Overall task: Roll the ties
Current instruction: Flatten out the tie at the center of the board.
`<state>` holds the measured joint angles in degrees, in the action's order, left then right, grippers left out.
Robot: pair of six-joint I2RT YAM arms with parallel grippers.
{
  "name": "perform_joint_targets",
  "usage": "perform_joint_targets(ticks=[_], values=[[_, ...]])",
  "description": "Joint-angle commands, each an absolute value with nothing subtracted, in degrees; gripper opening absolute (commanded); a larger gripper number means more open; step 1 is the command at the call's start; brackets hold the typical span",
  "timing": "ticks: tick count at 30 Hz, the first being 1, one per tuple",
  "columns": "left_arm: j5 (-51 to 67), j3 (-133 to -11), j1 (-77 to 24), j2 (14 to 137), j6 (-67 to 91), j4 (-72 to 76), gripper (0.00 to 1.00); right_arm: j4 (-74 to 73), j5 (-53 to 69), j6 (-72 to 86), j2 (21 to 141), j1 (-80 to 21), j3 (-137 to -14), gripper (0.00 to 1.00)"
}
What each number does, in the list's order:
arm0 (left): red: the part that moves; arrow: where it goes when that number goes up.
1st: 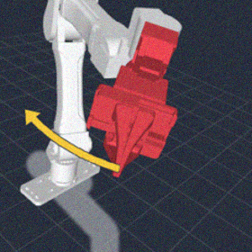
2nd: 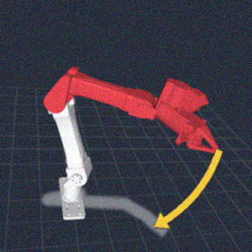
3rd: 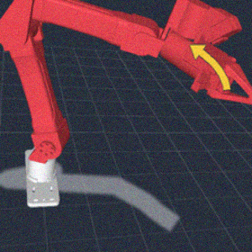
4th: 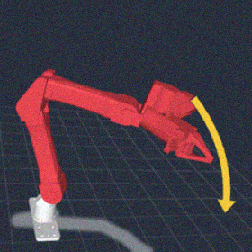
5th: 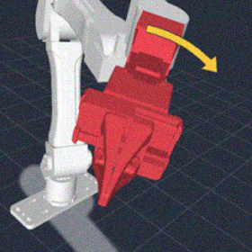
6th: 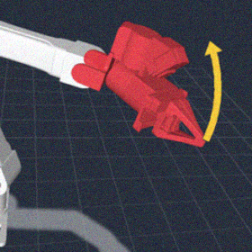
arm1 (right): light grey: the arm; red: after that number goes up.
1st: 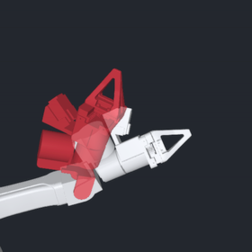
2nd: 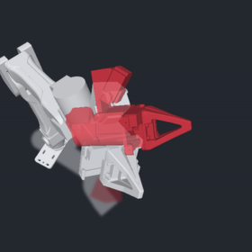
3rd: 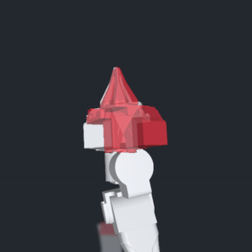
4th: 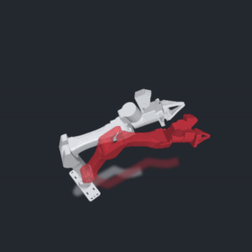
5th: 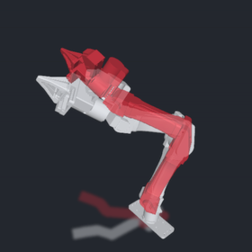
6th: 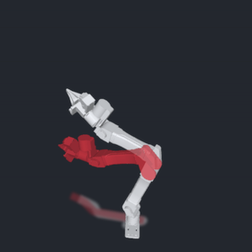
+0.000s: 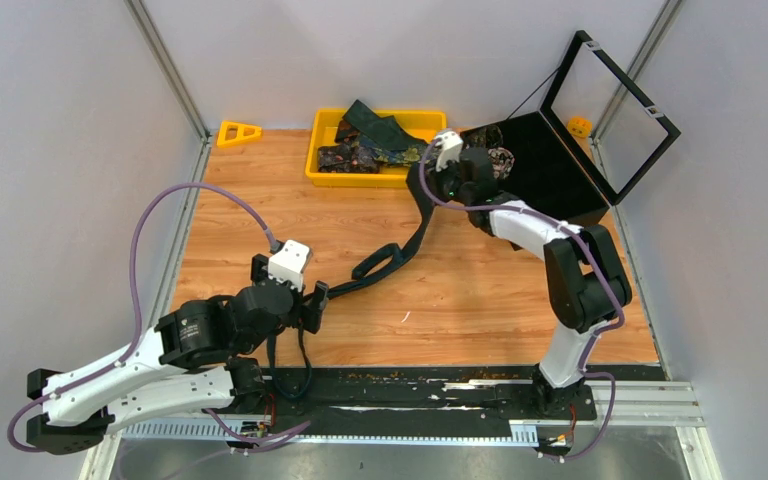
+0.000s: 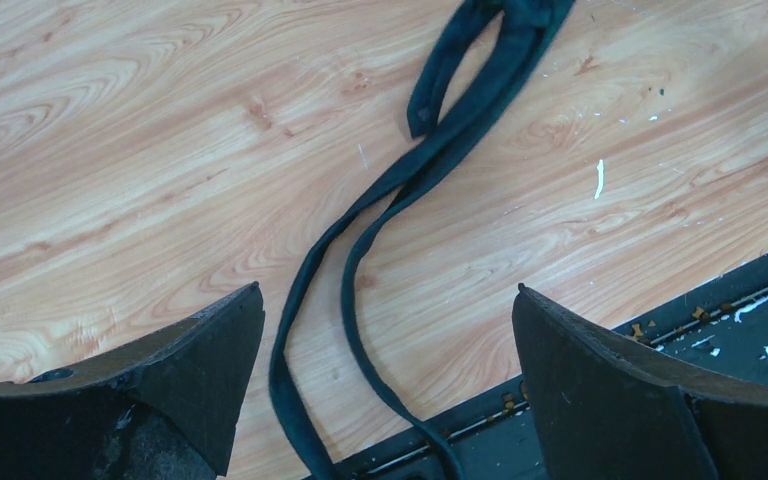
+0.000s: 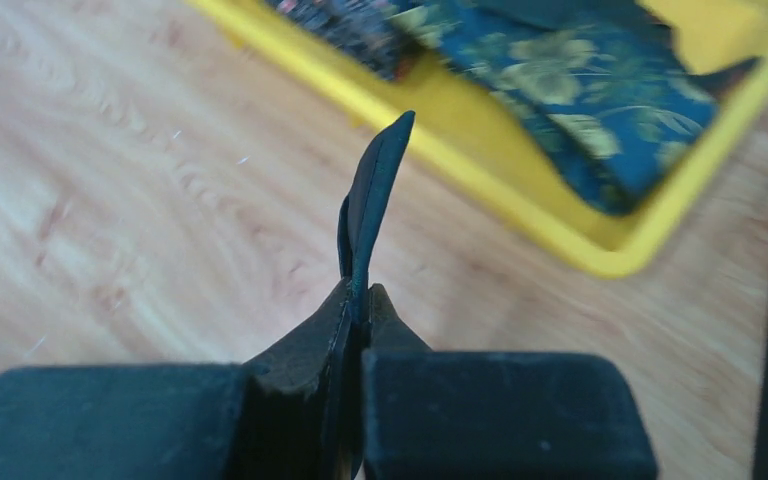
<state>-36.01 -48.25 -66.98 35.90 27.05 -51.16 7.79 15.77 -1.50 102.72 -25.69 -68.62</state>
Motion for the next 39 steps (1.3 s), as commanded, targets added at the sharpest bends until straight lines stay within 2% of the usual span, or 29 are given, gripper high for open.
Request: perform_joint_targets(ticks=[1,3,9,12,23,35,39], values=[[-36.7,-47.9,-66.9,34.9,26.6,-49.7,1.0,22.0,23.7,8.4,106.7,-20.7,-67.5,0.0],[-36.7,-47.9,-66.8,34.7,26.6,-49.7,1.0,20.6,24.4,10.1,109.4,-19.3,-68.4,0.07],[-36.5,-47.8,-66.8,34.5,26.4,-49.6,1.0,18.0,22.1,11.5,109.8,-17.3,-67.1,0.46],[-36.3,-47.7,-66.7,34.2,26.5,-49.4,1.0,16.8,18.8,11.5,106.6,-16.5,-65.4,0.53],[-35.9,-47.6,-66.8,35.0,26.2,-49.1,1.0,1.0,3.4,9.2,90.9,-18.1,-64.8,0.57],[-35.2,-47.2,-66.8,36.0,26.0,-48.6,0.97,-9.6,12.0,8.1,90.0,-22.7,-64.8,0.54],[-36.3,-47.6,-66.8,42.0,27.5,-49.2,0.96,-11.3,12.8,9.6,86.8,-24.7,-62.1,0.54]])
